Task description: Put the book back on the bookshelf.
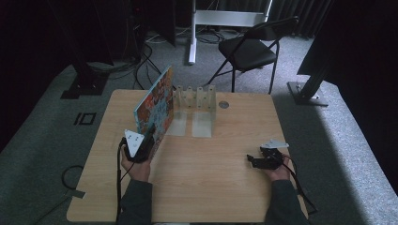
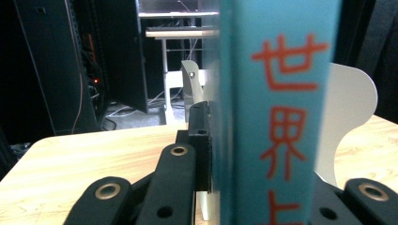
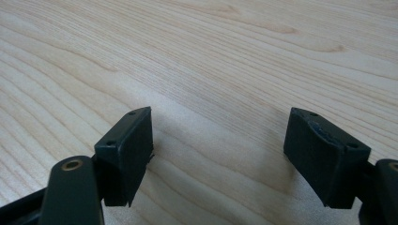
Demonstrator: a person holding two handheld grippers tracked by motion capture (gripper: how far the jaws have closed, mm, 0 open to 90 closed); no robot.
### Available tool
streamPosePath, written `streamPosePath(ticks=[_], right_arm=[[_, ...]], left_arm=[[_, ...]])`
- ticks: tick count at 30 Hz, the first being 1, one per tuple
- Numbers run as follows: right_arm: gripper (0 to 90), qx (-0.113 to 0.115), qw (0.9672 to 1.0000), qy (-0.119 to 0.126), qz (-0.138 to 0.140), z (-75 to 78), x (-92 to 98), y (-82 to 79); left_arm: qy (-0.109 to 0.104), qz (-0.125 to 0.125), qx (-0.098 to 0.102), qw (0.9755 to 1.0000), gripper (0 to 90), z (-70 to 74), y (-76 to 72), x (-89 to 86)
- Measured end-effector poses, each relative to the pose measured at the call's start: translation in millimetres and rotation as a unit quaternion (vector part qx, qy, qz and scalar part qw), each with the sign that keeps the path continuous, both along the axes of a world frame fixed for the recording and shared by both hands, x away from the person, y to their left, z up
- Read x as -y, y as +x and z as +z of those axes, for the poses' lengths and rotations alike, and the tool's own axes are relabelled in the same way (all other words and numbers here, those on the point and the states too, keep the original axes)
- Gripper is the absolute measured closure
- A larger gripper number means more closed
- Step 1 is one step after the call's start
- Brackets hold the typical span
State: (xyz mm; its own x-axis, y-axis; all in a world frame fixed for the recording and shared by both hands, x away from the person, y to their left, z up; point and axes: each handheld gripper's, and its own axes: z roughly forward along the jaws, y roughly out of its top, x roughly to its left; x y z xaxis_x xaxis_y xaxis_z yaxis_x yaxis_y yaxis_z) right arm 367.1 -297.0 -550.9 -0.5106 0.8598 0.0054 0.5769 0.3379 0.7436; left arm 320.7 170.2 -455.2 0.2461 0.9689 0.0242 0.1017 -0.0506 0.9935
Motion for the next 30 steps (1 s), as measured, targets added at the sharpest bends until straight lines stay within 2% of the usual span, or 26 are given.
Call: streamPosePath(ticks=[11, 17, 24, 30], right_arm=[[24.0, 0.0, 1.0, 0.0, 0.001, 0.0, 0.1, 0.0], [24.0, 0.0, 1.0, 0.0, 0.001, 0.0, 0.1, 0.1], [23.9, 0.0, 1.0, 0.0, 0.001, 0.0, 0.2, 0.1], [24.0, 0.0, 1.0, 0.001, 0.001, 0.0, 0.2, 0.0]], left_arm=[[0.013, 0.004, -0.005, 0.9999, 80.7, -2.3, 6.1, 8.5], [0.013, 0.005, -0.009, 0.9999, 80.7, -3.7, 9.7, 10.2], [-0.002, 0.019, -0.015, 0.9997, 80.6, -6.0, 13.7, 13.1], [-0.004, 0.026, -0.014, 0.9996, 80.7, -7.3, 15.7, 14.7]])
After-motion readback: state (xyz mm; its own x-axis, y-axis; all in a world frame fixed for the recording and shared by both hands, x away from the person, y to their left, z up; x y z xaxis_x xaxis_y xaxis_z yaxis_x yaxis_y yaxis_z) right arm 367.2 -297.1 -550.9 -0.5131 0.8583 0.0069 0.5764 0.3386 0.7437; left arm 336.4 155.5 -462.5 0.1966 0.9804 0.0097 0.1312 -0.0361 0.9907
